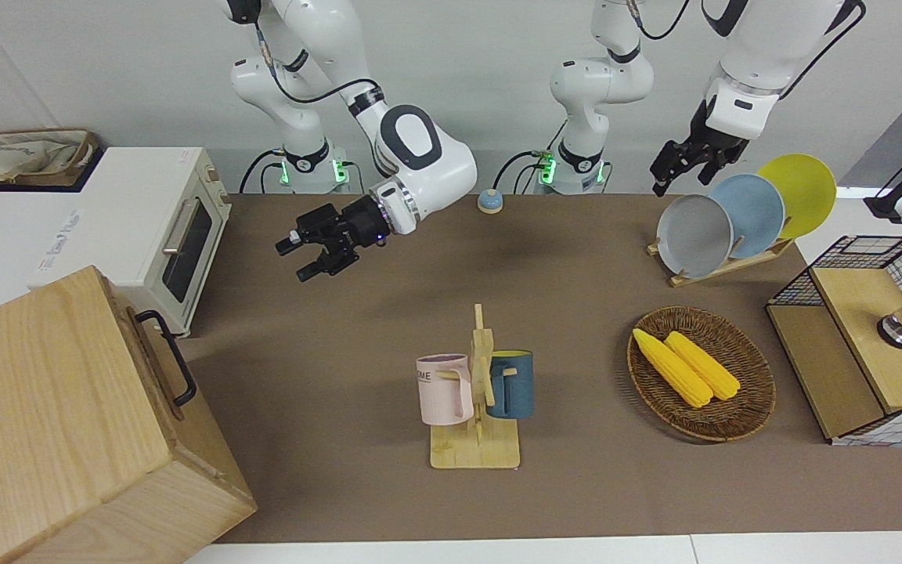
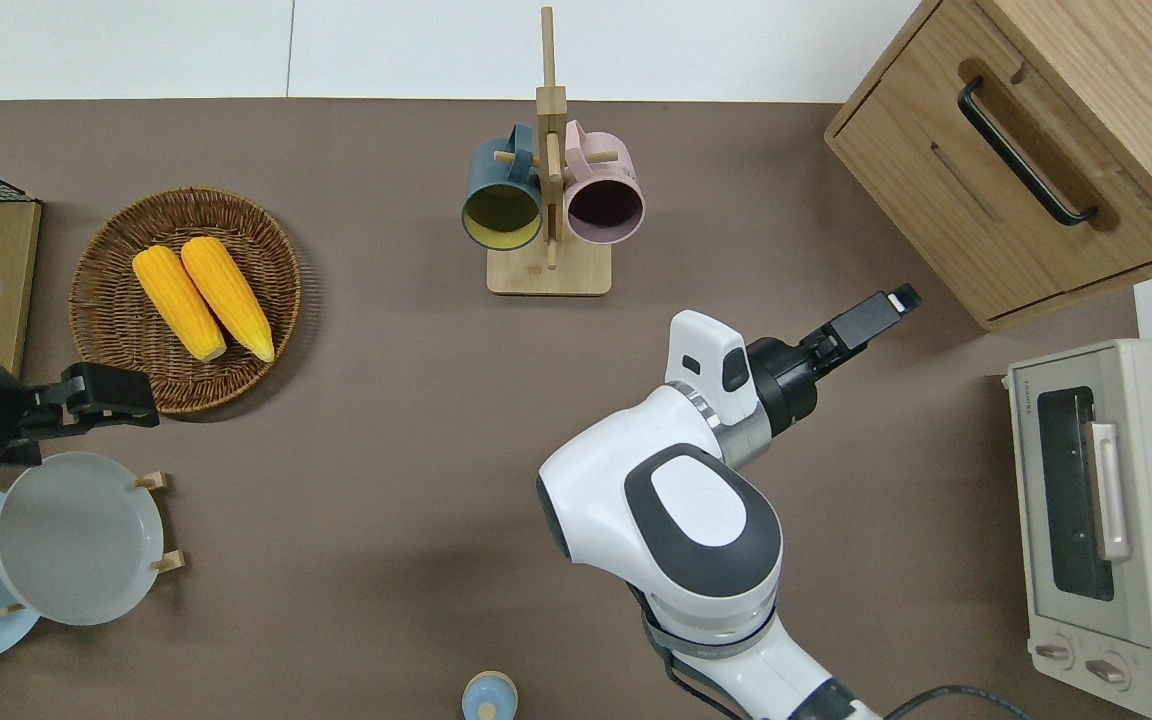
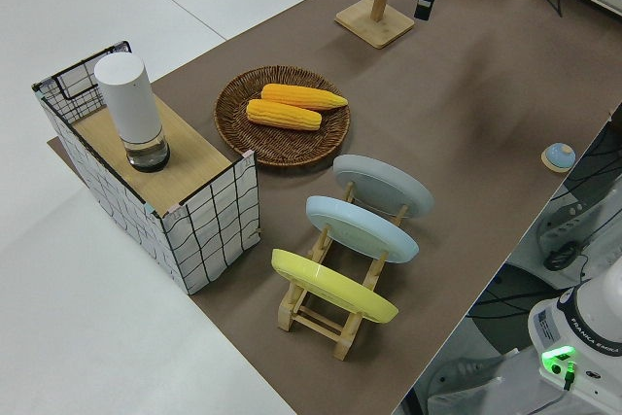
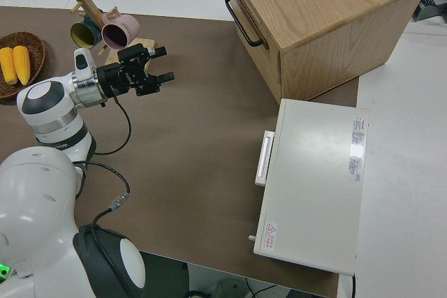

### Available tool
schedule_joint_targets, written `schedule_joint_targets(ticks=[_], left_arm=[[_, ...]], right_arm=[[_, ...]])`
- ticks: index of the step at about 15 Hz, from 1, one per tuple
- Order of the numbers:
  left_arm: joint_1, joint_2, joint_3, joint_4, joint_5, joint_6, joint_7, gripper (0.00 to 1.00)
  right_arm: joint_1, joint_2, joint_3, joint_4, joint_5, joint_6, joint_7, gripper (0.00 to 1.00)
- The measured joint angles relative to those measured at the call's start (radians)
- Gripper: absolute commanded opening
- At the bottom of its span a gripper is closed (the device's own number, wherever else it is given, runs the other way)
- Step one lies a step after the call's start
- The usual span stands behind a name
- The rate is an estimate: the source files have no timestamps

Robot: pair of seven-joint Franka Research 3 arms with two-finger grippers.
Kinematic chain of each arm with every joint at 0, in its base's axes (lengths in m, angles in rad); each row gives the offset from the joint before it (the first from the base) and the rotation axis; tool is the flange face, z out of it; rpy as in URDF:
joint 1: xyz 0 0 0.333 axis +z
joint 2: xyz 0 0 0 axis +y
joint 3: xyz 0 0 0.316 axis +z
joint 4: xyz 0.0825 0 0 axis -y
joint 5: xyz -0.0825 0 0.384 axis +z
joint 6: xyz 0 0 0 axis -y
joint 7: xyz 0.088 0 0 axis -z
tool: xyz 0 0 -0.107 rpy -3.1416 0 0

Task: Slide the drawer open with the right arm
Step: 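Swing the right arm inward and reach the right gripper toward the drawer handle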

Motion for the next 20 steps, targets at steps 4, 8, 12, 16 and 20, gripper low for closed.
schedule_joint_targets(ticks=[4, 8, 12, 16, 20], left_arm=[[0.0, 0.0, 0.0, 0.0, 0.0, 0.0, 0.0, 0.99], [0.0, 0.0, 0.0, 0.0, 0.0, 0.0, 0.0, 0.99], [0.0, 0.0, 0.0, 0.0, 0.0, 0.0, 0.0, 0.99], [0.0, 0.0, 0.0, 0.0, 0.0, 0.0, 0.0, 0.99], [0.0, 0.0, 0.0, 0.0, 0.0, 0.0, 0.0, 0.99]], right_arm=[[-0.001, 0.02, -0.044, 0.001, -0.091, 0.037, -0.015, 0.981], [-0.004, 0.027, -0.109, 0.003, -0.147, 0.112, -0.02, 0.979], [-0.006, 0.032, -0.167, 0.004, -0.19, 0.186, -0.021, 0.973], [-0.009, 0.04, -0.221, 0.011, -0.224, 0.252, -0.022, 0.971], [-0.014, 0.053, -0.277, 0.024, -0.261, 0.317, -0.022, 0.967]])
